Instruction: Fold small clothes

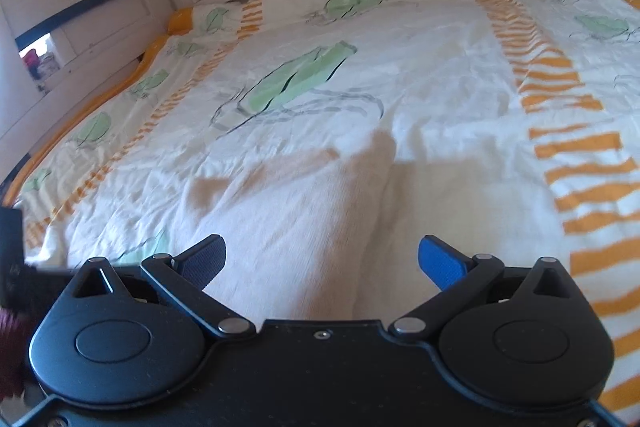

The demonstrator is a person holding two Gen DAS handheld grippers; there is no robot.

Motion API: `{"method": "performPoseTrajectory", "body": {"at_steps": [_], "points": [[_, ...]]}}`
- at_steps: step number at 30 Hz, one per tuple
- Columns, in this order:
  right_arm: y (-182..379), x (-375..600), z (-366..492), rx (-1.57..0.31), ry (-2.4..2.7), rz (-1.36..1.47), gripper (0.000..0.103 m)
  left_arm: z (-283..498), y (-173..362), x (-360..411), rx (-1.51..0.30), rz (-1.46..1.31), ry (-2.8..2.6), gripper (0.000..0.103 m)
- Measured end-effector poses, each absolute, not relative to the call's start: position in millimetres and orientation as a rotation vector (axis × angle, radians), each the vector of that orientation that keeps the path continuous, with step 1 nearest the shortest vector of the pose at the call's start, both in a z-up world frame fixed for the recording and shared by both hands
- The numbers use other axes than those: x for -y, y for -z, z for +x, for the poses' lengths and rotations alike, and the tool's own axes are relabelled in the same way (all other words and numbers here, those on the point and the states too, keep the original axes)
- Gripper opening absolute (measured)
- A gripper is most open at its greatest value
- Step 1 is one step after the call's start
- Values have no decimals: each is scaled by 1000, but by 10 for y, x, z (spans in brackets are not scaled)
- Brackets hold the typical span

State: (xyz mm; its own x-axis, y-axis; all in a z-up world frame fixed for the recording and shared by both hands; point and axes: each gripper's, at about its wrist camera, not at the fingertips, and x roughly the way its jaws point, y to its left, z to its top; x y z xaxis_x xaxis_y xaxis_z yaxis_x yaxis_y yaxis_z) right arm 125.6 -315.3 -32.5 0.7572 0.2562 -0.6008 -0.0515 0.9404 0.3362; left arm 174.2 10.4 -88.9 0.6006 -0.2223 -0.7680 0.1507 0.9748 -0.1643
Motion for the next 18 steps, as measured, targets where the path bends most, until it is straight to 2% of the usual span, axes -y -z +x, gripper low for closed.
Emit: {"method": "performPoseTrajectory", "body": {"at_steps": [4,7,10,15,18], "points": [[444,3193,1634,-736,-89,289,103,1728,895,-98,-896,-85,217,87],[796,3105,1892,-889,-65,193,103,1740,902,-110,-898,-94,221,87],[873,3141,1873,-871,-78,228,103,1738,907,-115,-896,-100,221,87],[630,3168,1822,-784,-35,236,102,1735,916,-123,-892,-107,225,88],[720,3153,2094,-848,2,176,102,1733,917,-128,-892,-110,227,88]]}}
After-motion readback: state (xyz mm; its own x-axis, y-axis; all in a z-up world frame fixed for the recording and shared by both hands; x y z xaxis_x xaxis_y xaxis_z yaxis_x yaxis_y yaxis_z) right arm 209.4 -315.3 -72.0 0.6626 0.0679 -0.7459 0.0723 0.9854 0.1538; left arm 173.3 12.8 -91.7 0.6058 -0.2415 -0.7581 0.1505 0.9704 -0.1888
